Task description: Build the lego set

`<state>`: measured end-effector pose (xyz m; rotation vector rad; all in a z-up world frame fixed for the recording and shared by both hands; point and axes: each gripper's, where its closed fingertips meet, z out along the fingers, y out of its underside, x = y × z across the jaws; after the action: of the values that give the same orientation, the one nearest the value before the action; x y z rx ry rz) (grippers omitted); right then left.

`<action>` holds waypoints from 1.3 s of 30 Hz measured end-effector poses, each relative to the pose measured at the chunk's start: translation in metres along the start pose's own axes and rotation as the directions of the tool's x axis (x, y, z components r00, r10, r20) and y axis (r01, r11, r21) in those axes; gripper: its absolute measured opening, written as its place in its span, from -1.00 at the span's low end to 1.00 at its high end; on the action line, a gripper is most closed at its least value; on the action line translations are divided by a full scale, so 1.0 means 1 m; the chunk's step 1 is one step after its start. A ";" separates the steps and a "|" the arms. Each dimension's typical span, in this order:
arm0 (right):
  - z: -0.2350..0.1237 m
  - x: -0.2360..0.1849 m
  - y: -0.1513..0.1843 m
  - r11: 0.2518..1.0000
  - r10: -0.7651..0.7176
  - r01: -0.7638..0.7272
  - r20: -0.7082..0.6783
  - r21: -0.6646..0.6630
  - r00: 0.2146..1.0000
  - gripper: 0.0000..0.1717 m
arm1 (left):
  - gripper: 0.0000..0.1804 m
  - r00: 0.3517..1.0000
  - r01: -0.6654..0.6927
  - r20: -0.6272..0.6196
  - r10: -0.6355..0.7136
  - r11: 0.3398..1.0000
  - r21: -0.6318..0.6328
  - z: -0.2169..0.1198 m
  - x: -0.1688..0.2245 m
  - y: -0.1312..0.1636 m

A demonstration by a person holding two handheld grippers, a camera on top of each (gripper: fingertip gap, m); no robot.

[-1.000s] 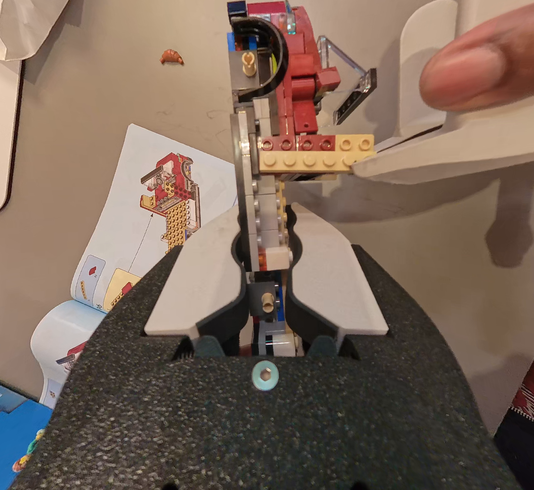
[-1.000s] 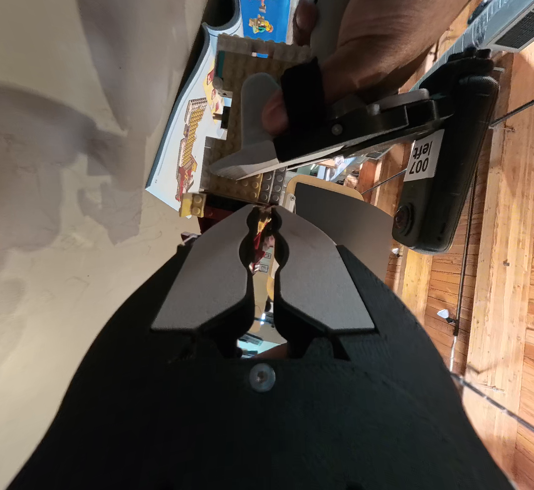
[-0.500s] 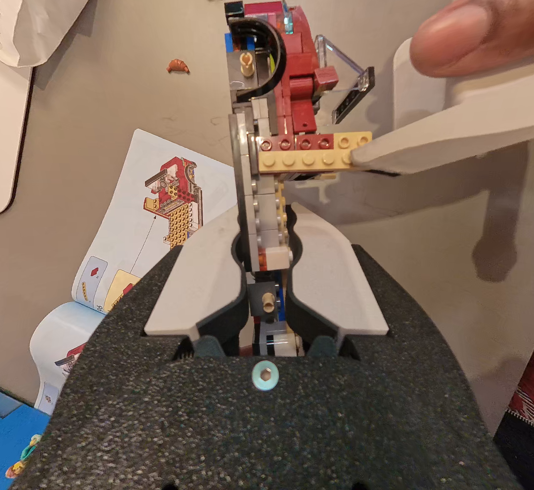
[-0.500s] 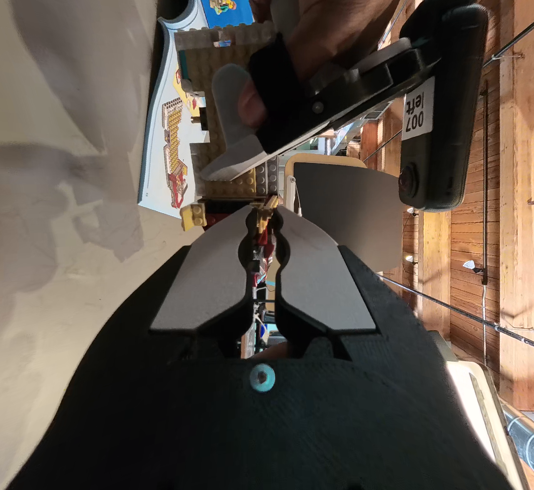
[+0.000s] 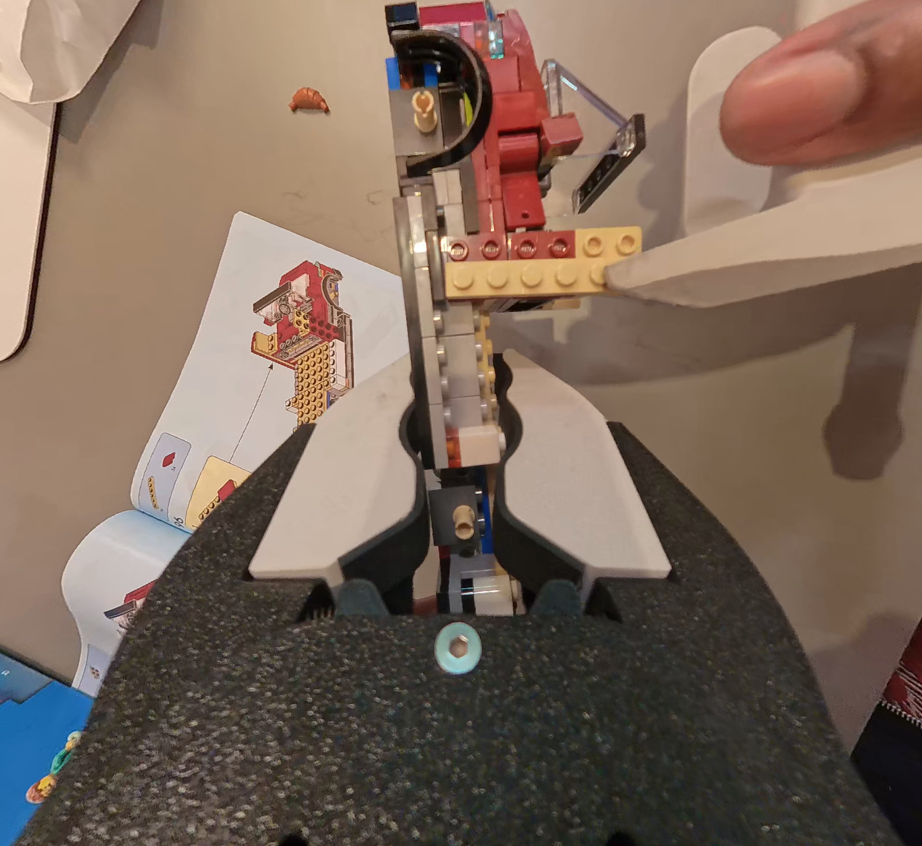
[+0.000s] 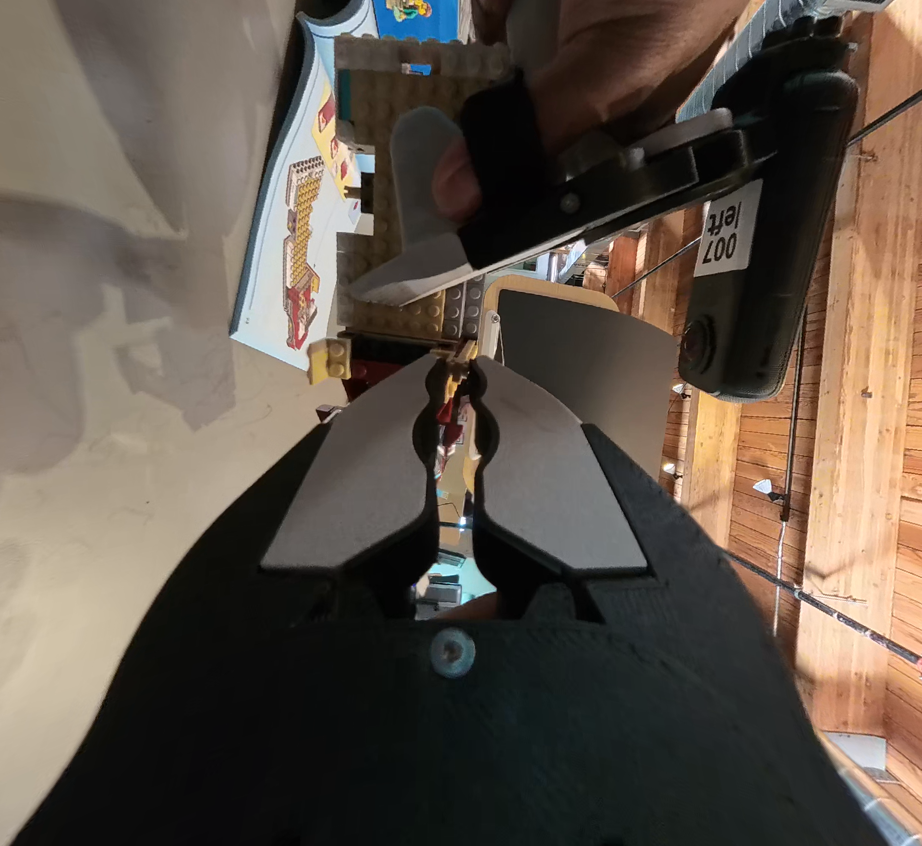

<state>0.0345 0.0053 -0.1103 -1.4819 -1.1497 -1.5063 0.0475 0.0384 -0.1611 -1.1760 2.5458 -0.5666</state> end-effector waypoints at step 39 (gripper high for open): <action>0.010 -0.002 0.005 0.998 0.064 -0.063 0.054 -0.025 0.996 -0.74 | -0.72 1.000 -0.001 0.004 0.001 1.000 0.016 -0.003 0.000 -0.002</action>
<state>0.0426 0.0126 -0.1123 -1.5698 -1.1094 -1.4488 0.0477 0.0376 -0.1579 -1.1699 2.5340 -0.5827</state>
